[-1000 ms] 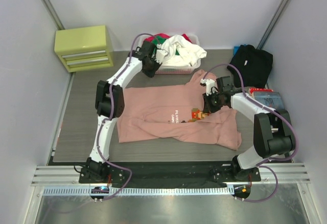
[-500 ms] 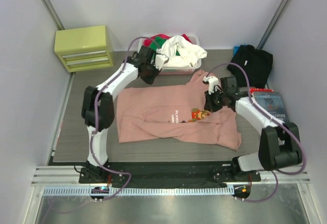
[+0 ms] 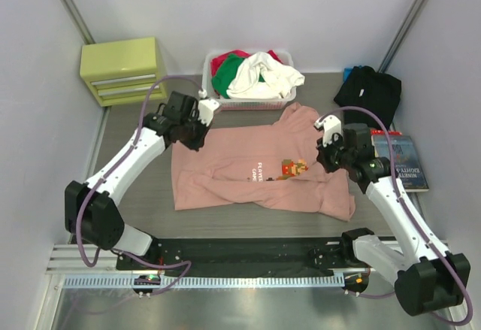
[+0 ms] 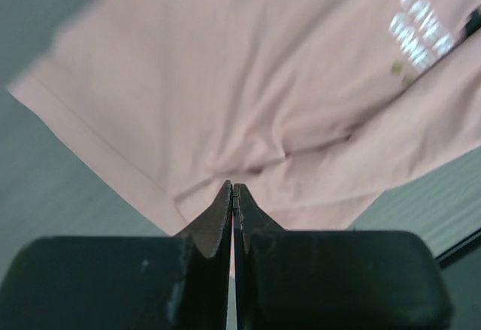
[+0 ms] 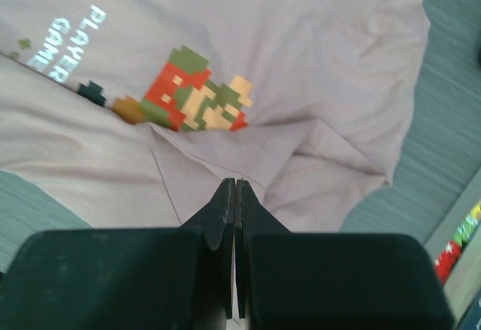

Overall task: Fold and stack the t-shirts
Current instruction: Fold the flattened tshirt in 1/3 of the way

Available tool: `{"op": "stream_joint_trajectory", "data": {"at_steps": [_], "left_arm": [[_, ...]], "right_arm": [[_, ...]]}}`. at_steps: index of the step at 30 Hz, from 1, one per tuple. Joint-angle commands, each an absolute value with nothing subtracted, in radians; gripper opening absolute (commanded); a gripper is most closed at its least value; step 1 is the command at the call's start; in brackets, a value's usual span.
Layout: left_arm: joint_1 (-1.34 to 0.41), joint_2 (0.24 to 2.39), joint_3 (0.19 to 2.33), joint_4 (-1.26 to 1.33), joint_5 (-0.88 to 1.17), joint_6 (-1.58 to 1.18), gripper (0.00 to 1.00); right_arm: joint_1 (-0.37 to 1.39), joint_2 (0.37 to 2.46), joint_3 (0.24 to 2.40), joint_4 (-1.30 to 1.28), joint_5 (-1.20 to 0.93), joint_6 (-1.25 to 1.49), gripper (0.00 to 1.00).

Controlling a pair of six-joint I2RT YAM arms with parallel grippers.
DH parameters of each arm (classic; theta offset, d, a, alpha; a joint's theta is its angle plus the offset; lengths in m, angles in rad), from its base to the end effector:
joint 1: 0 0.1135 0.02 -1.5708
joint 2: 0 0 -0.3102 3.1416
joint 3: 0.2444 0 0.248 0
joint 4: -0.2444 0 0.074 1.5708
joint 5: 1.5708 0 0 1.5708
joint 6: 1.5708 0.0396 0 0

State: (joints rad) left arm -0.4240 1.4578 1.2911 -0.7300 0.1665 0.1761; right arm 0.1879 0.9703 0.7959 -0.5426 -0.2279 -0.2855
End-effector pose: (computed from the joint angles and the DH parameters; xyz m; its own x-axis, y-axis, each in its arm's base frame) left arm 0.2733 -0.1306 0.3526 -0.6135 0.4665 -0.6372 0.6170 0.7867 -0.0181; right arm 0.1722 0.0418 0.3128 -0.5211 -0.3783 -0.7651 -0.5169 0.8532 -0.0698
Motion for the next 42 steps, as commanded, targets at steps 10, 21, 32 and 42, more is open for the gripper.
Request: {"op": "stream_joint_trajectory", "data": {"at_steps": [10, 21, 32, 42], "left_arm": [[-0.342, 1.434, 1.078, -0.603, 0.132, 0.12, 0.0], [-0.342, 1.718, 1.218, -0.716, 0.091, 0.106, 0.11], [-0.342, 1.686, 1.181, -0.741, 0.018, 0.086, 0.28], [-0.342, 1.677, 1.154, -0.815, 0.009, 0.075, 0.29]], "right_arm": [[0.143, 1.107, 0.862, -0.545, -0.084, -0.255, 0.55], [0.143, 1.137, 0.805, -0.482, -0.14, -0.236, 0.55], [0.141, 1.092, 0.784, -0.472, -0.167, -0.238, 0.56], [0.141, 1.075, 0.772, -0.471, -0.178, -0.242, 0.56]]}}
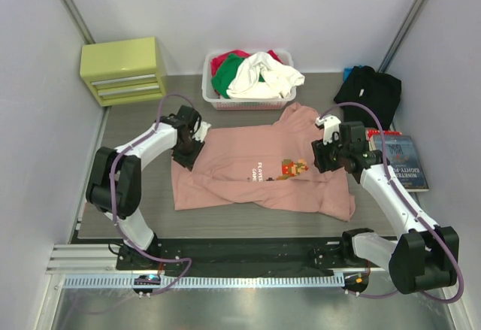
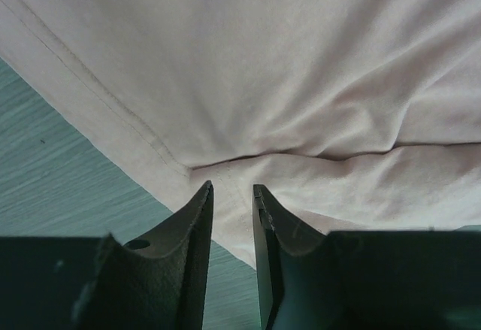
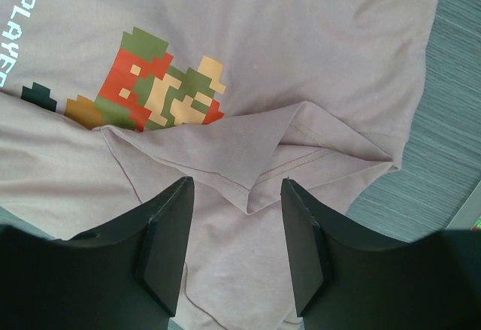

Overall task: Fold and stack the t-shirts
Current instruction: Fold the flattened tshirt in 1/3 of the way

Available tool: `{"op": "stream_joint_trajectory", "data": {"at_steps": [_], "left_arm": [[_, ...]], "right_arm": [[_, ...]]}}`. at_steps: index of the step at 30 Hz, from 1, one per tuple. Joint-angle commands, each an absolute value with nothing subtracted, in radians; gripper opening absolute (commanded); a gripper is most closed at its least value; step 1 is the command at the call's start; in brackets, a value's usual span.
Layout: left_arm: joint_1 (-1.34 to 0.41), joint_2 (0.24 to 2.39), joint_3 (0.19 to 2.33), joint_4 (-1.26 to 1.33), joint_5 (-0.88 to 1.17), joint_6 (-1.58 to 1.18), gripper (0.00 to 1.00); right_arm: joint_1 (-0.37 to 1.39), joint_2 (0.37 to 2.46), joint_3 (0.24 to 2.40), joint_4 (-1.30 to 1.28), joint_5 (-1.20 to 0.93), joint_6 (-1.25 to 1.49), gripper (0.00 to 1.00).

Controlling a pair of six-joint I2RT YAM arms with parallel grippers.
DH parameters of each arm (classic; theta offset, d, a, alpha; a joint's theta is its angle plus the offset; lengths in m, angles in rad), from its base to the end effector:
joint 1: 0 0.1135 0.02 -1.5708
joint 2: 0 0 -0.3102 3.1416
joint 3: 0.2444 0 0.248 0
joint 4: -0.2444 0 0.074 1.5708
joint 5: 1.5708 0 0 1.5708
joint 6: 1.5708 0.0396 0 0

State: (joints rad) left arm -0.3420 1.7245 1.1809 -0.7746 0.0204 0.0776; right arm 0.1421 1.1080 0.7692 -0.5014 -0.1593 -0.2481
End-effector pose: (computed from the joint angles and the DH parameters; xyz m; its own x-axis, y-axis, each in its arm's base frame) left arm 0.3133 -0.1124 0.2370 -0.8831 0.3966 -0.2507 0.4098 0.9122 -0.0003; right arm 0.2009 0.0351 0.2835 -0.6546 -0.3386 -0.6759 -0.4182 0.9070 -0.0493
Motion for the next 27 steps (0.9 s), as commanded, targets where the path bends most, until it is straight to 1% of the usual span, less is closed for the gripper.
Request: {"op": "stream_joint_trajectory", "data": {"at_steps": [1, 9, 14, 20, 27], "left_arm": [[-0.342, 1.678, 1.135, -0.815, 0.009, 0.078, 0.3], [-0.342, 1.733, 1.143, -0.815, -0.02, 0.078, 0.29], [-0.342, 1.747, 1.146, -0.813, -0.021, 0.08, 0.26], [-0.342, 1.744, 1.14, -0.77, -0.121, 0.092, 0.28], [-0.342, 1.743, 1.135, -0.75, -0.138, 0.09, 0.29]], "right_arm": [[0.141, 1.077, 0.772, -0.472, -0.179, -0.242, 0.56], [0.143, 1.071, 0.767, -0.471, -0.189, -0.244, 0.56], [0.141, 1.072, 0.765, -0.472, -0.193, -0.245, 0.56], [0.143, 1.078, 0.765, -0.477, -0.206, -0.245, 0.56], [0.141, 1.092, 0.768, -0.477, -0.213, -0.249, 0.57]]}}
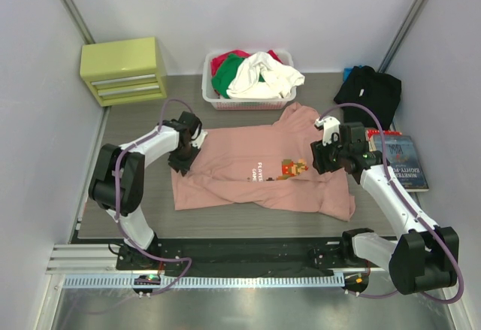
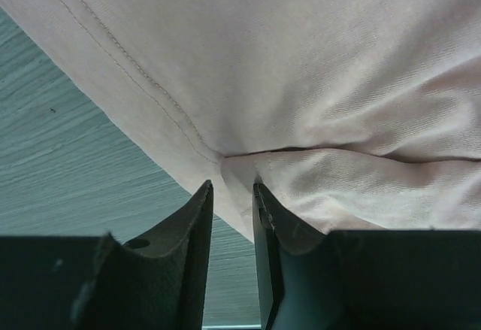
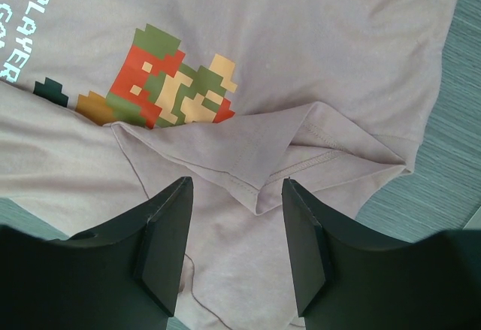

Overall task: Fold and stack the t-shirts
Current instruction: Fold the flattened tshirt in 1/3 of the way

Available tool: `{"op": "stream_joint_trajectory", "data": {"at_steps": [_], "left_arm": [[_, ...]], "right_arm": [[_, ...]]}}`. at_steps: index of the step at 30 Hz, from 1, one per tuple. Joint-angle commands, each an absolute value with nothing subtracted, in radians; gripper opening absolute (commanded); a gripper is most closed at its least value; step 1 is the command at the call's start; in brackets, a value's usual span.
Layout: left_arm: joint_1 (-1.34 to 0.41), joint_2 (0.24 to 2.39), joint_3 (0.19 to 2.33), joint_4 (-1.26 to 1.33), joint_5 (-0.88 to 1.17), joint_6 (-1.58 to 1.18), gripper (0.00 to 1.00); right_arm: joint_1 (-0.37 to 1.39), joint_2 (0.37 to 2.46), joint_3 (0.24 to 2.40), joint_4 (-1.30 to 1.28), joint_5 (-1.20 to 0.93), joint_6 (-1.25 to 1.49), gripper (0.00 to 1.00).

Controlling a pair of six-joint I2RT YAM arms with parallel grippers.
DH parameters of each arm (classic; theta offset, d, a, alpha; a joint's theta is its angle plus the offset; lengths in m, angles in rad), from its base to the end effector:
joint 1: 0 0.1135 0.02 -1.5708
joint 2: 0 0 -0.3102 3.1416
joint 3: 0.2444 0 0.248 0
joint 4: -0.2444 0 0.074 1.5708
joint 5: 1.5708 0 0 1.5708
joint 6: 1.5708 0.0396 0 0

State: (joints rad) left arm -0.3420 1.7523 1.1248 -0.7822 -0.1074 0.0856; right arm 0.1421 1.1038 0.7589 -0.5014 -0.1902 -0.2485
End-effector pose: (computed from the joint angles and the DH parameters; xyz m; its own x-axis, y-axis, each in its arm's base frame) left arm 0.3068 -0.1047 0.2140 -0.8994 0.4104 -0.1508 0.3956 0.9107 0.1191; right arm 0.1988 0.0360 0.2811 -0.6538 -0.3375 -0.6772 -0.4373 0.8989 -0.0258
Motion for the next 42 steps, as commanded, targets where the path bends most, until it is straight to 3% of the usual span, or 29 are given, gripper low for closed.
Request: {"op": "stream_joint_trajectory", "data": {"at_steps": [1, 8, 9, 10, 29, 42], "left_arm": [[-0.342, 1.753, 1.137, -0.75, -0.138, 0.092, 0.29], [-0.342, 1.816, 1.173, -0.778, -0.109, 0.083, 0.17], [-0.342, 1.81, 1.169, -0.775, -0.107, 0.081, 0.13], [-0.342, 1.806, 1.167, -0.772, -0.109, 0.083, 0.0], [-0.341, 1.605, 1.095, -0.795, -0.169, 0.075, 0.0], [-0.319, 1.658, 1.098, -0.819, -0.247, 0.058, 0.0]], "right_arm": [[0.141, 1.092, 0.77, -0.476, -0.215, -0.245, 0.57], [0.141, 1.078, 0.765, -0.477, -0.202, -0.249, 0.56], [0.141, 1.081, 0.767, -0.479, -0.204, -0.247, 0.57], [0.141, 1.084, 0.767, -0.479, -0.206, -0.248, 0.57], [0.14, 1.121, 0.778, -0.479, -0.235, -0.252, 0.56], [0.141, 1.123, 0.775, -0.479, -0.238, -0.252, 0.56]]}}
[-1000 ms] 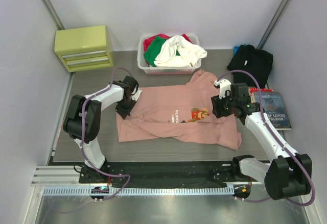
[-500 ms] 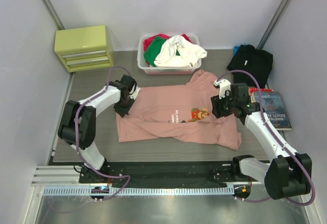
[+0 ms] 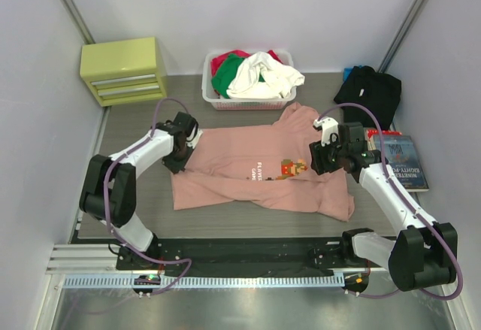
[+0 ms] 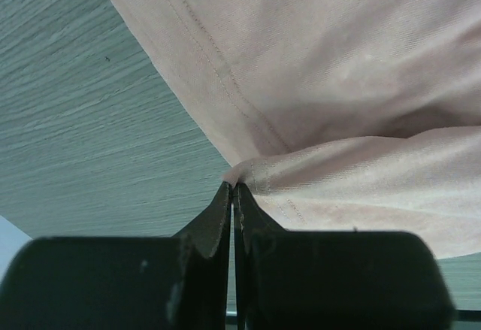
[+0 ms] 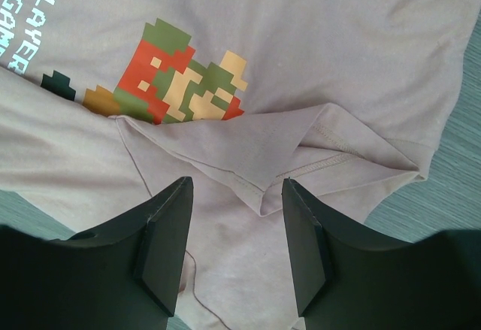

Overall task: Fold and stack the t-shirts
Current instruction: Fold the flattened tshirt in 1/3 of the way

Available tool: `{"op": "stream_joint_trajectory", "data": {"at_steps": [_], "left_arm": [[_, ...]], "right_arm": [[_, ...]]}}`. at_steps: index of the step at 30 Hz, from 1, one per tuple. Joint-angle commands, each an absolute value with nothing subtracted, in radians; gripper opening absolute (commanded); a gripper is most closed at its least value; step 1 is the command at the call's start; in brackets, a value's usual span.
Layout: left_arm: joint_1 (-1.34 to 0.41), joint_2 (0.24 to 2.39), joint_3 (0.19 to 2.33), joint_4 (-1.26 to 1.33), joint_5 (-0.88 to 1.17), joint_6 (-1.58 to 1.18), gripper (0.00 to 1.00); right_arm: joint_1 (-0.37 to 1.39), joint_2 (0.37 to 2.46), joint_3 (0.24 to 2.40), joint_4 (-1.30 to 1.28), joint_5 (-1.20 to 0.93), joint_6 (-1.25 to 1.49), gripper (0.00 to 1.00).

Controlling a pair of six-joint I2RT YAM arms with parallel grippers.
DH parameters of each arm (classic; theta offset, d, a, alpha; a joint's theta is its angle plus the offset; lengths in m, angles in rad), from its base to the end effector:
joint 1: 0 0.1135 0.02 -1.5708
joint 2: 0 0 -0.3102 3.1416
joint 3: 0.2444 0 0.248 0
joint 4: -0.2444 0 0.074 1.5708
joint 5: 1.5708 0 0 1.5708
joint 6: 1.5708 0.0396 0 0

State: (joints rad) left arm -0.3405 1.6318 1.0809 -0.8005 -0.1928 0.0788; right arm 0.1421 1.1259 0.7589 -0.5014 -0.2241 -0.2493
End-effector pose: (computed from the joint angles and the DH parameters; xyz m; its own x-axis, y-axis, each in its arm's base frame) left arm 0.2852 -0.0930 0.2381 -0.8944 0.3989 -0.2022 0.3600 0.9105 0.2036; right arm 0.2021 0.0378 0.2772 -0.6631 -0.3379 -0.6679 -0.4580 0.8890 0.0050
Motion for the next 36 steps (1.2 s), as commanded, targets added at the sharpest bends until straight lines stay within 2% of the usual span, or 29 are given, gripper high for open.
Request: {"op": "stream_joint_trajectory", "data": {"at_steps": [1, 9, 10, 11, 12, 14, 23, 27, 36], "left_arm": [[-0.311, 1.675, 1.1, -0.822, -0.247, 0.054, 0.0], [-0.265, 1.755, 1.124, -0.857, -0.196, 0.054, 0.0], [-0.265, 1.764, 1.129, -0.864, -0.193, 0.058, 0.03], [-0.265, 1.781, 1.141, -0.868, -0.187, 0.061, 0.16], [-0.265, 1.789, 1.146, -0.871, -0.187, 0.064, 0.38], [-0.265, 1.796, 1.146, -0.865, -0.199, 0.066, 0.48], [-0.259, 1.697, 1.089, -0.789, -0.296, 0.1, 0.53], [-0.244, 1.629, 1.074, -0.73, -0.363, 0.121, 0.54], [-0.244, 1.568, 1.078, -0.716, -0.36, 0.126, 0.54]], "right_arm": [[0.141, 1.123, 0.776, -0.48, -0.239, -0.252, 0.57], [0.141, 1.12, 0.776, -0.48, -0.245, -0.255, 0.56], [0.141, 1.12, 0.775, -0.48, -0.245, -0.255, 0.57], [0.141, 1.12, 0.776, -0.483, -0.247, -0.255, 0.57], [0.141, 1.12, 0.776, -0.48, -0.248, -0.255, 0.57], [0.141, 1.121, 0.775, -0.483, -0.244, -0.256, 0.58], [0.141, 1.134, 0.769, -0.485, -0.219, -0.276, 0.59], [0.141, 1.231, 0.798, -0.495, -0.238, -0.278, 0.59], [0.14, 1.4, 0.874, -0.512, -0.294, -0.267, 0.57]]}}
